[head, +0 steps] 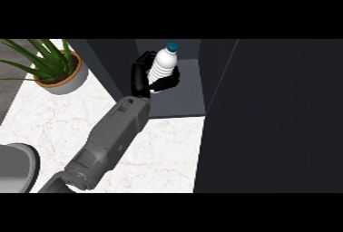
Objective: Pick up the bottled water, place it into the cabinet and close the cabinet
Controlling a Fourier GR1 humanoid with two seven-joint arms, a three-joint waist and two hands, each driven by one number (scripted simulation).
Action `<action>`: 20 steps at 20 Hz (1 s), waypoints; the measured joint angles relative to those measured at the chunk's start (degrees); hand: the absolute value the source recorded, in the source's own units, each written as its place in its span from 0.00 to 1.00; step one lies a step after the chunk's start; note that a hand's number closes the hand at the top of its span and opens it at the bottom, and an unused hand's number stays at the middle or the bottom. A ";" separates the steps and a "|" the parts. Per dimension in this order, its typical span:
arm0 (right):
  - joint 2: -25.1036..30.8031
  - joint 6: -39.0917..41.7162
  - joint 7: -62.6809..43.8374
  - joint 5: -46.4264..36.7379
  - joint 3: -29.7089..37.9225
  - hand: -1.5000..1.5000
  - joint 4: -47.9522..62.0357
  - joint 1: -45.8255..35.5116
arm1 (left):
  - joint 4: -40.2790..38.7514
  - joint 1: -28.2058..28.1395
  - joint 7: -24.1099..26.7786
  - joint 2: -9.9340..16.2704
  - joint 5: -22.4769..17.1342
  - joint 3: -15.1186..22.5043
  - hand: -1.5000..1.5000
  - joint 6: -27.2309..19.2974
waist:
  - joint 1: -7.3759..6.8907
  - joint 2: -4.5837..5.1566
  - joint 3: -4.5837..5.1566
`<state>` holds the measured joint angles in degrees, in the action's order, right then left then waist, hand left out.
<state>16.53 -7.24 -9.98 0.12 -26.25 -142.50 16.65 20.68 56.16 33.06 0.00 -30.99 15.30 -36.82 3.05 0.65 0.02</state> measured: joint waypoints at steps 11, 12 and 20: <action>-0.19 2.00 2.73 0.89 1.12 0.00 0.67 1.07 | -10.37 6.65 2.60 0.15 1.46 -1.54 0.00 -0.65 | 0.96 0.59 0.00; -0.13 2.36 3.08 0.98 1.26 0.00 0.69 1.24 | -10.59 6.73 2.91 0.13 1.28 -1.74 0.00 -0.53 | 1.15 0.62 0.00; -0.49 3.32 3.67 1.28 2.11 0.00 0.52 1.73 | -12.62 7.44 5.48 0.32 0.28 -4.31 0.00 2.62 | 1.14 0.72 0.02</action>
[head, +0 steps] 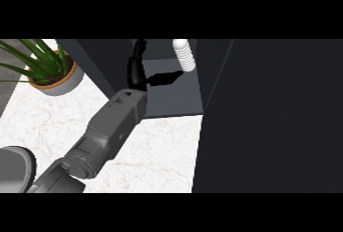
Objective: Pick up the bottled water, place it into the cabinet and close the cabinet
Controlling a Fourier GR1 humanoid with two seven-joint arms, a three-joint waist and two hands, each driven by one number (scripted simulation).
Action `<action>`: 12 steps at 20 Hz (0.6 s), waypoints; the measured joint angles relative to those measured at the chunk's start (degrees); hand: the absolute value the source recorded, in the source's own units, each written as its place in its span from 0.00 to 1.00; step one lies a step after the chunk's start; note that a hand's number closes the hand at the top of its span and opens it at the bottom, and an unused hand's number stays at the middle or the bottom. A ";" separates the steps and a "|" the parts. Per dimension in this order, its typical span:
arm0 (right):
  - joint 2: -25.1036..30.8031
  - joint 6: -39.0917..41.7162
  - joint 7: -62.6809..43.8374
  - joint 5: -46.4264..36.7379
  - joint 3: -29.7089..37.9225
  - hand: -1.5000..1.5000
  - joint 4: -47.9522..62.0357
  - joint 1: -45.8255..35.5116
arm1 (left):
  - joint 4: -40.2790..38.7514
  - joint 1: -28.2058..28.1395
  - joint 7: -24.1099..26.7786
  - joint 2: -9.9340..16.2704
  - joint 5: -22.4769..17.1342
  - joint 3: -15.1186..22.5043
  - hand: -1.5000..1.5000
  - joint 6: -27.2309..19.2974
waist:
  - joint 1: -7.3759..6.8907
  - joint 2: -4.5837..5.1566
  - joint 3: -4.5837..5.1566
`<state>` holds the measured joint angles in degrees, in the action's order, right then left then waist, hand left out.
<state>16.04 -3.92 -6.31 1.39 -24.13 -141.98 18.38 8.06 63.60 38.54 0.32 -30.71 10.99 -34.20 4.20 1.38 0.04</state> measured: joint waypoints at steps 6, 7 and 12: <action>-0.62 0.16 -0.39 0.11 -0.72 0.00 -0.23 0.35 | -1.59 1.88 0.43 0.32 1.13 0.01 0.00 1.93 | 0.15 0.01 0.02; -0.49 0.36 -0.04 0.14 -0.44 0.00 -0.24 0.88 | -1.56 2.04 0.54 0.29 1.17 -0.13 0.00 2.63 | 0.07 -0.05 0.01; -0.45 1.01 0.73 0.21 -0.37 0.00 -0.21 1.96 | 1.27 2.19 1.90 -0.13 0.38 -0.74 0.00 9.26 | -0.06 -0.33 0.00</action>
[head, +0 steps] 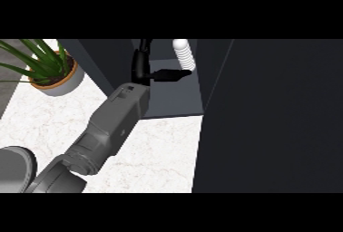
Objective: Pick up the bottled water, place it into the cabinet and close the cabinet
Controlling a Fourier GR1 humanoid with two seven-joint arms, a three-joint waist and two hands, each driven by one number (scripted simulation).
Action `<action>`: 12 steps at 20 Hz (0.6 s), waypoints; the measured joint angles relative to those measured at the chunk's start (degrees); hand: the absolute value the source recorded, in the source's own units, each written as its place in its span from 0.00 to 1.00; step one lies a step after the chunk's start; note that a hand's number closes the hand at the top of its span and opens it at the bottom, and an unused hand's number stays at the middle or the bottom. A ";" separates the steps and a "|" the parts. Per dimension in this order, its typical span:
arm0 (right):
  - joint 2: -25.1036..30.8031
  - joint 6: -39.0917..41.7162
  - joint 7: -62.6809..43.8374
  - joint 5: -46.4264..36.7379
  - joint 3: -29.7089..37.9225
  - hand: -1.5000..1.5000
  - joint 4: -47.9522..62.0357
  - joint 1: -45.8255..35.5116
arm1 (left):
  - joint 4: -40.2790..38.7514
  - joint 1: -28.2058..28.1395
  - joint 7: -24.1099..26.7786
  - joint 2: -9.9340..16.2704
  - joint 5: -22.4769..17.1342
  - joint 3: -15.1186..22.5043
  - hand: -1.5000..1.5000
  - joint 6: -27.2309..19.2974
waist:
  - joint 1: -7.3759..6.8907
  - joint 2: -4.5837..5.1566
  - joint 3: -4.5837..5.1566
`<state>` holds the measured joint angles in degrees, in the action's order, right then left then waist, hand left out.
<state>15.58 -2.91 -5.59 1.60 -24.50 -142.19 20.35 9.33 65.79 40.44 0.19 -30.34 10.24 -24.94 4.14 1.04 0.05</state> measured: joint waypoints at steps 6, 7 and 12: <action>-0.39 -0.13 -0.37 -0.10 0.24 0.00 0.00 -0.15 | 3.80 -0.61 0.02 -0.15 -1.37 0.29 0.00 9.17 | -0.95 -0.40 -0.01; -0.49 -0.34 -0.66 -0.21 -0.28 0.00 -0.07 -0.09 | 4.76 -1.20 0.03 -0.15 -2.00 0.52 0.00 9.86 | -1.00 -0.49 -0.01; -0.22 -0.26 -1.11 -0.37 0.51 0.00 -0.15 0.20 | 12.42 -4.85 -2.83 -0.18 -4.98 2.89 0.00 11.33 | -2.29 -1.07 -0.04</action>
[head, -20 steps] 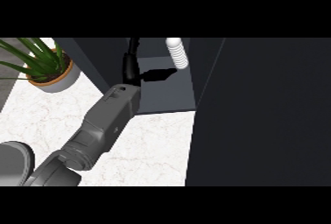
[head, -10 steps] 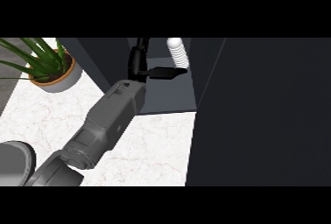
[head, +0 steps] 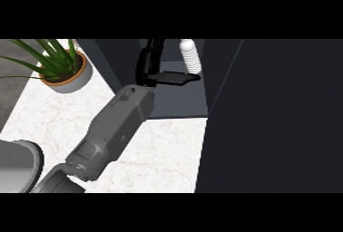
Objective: Pick up the bottled water, place it into the cabinet and close the cabinet
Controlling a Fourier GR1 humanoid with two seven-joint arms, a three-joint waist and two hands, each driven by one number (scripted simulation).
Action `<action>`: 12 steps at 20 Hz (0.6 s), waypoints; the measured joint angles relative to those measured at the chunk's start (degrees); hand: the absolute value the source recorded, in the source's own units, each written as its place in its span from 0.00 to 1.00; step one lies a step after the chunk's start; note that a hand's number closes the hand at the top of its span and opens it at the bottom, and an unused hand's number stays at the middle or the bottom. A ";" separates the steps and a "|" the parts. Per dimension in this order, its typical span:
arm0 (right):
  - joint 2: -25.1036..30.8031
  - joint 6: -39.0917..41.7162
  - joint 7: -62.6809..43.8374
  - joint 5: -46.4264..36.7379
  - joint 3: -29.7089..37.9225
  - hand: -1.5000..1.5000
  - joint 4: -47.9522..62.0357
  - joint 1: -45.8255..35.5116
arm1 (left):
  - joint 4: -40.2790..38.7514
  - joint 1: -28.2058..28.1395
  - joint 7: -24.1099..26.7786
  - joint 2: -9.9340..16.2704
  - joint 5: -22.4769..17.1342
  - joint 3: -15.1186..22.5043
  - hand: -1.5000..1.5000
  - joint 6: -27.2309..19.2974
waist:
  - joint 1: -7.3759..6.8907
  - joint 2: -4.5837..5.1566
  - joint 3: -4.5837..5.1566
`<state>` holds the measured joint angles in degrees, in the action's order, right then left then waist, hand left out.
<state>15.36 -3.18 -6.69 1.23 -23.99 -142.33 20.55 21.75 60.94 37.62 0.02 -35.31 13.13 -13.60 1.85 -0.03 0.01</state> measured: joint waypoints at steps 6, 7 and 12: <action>-0.47 -0.97 -2.80 -0.36 -0.69 0.00 -0.15 -2.25 | 14.13 -10.26 -3.43 0.00 -1.77 5.99 1.00 -1.48 | -1.82 -0.49 0.01; -0.20 -0.94 -2.64 -0.39 -0.50 0.00 -0.20 -1.83 | 16.98 -12.29 -4.24 0.00 -1.51 6.87 1.00 -2.08 | -2.08 -0.59 0.01; 1.62 0.05 -3.06 -0.91 -0.95 1.00 -0.08 -2.96 | 30.79 -22.60 -7.90 1.51 0.05 10.77 1.00 -4.96 | -2.92 -0.75 0.00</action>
<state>16.98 -3.13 -9.75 0.33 -24.93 -142.41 17.59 52.54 38.34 29.72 1.53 -35.26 23.90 -18.57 -1.07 -0.78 0.01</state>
